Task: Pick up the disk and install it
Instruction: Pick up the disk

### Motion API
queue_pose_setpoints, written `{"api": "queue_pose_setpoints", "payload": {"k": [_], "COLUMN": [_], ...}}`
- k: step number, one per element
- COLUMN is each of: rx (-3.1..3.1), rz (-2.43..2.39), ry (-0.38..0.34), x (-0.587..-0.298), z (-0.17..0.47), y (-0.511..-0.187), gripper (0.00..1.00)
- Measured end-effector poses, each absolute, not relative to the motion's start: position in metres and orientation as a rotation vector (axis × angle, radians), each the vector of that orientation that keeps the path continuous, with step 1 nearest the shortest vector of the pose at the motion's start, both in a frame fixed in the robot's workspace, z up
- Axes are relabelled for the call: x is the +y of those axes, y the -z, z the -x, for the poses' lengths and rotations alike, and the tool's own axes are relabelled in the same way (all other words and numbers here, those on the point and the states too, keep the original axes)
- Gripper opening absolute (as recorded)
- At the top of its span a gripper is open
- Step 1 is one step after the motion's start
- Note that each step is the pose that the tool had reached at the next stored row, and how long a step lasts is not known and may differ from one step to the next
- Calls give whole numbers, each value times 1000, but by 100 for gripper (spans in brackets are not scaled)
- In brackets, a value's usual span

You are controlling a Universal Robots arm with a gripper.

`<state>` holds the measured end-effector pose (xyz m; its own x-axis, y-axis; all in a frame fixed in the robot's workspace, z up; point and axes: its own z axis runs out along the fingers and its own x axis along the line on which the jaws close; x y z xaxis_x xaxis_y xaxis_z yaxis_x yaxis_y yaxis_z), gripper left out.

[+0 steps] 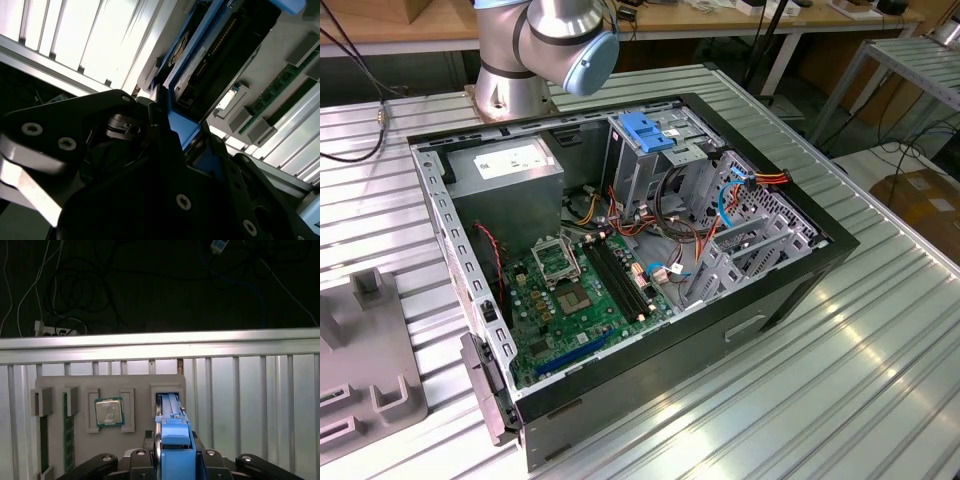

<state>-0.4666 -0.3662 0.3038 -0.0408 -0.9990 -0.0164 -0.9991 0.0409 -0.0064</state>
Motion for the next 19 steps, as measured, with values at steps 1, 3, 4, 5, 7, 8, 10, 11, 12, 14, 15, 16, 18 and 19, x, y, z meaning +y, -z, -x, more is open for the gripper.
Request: {"api": "queue_pose_setpoints", "payload": {"k": [1,3,4,5,7,8,10,11,12,14,15,16,18,19], "rx": [2254,2254,2254,2254,2254,2253,2252,2251,2251,2250,2250,2249,2247,2247], "rz": [2164,2164,2164,2164,2164,2163,2162,2162,2161,2160,2160,2159,2157,2157], "ry": [-10,-11,-11,-11,-12,-13,-15,-17,-18,-20,-21,-23,-27,-28], "x": [-366,-366,-366,-366,-366,-366,-366,-366,-366,-366,-366,-366,-366,-366], "z": [467,467,467,467,467,467,467,467,467,467,467,467,467,467], "y": [-307,-313,-315,-318,-323,-326,-329,-333,-335,-339,-340,-342,-344,-346], "gripper": [37,37,37,37,37,37,37,37,37,37,37,37,37,37]}}
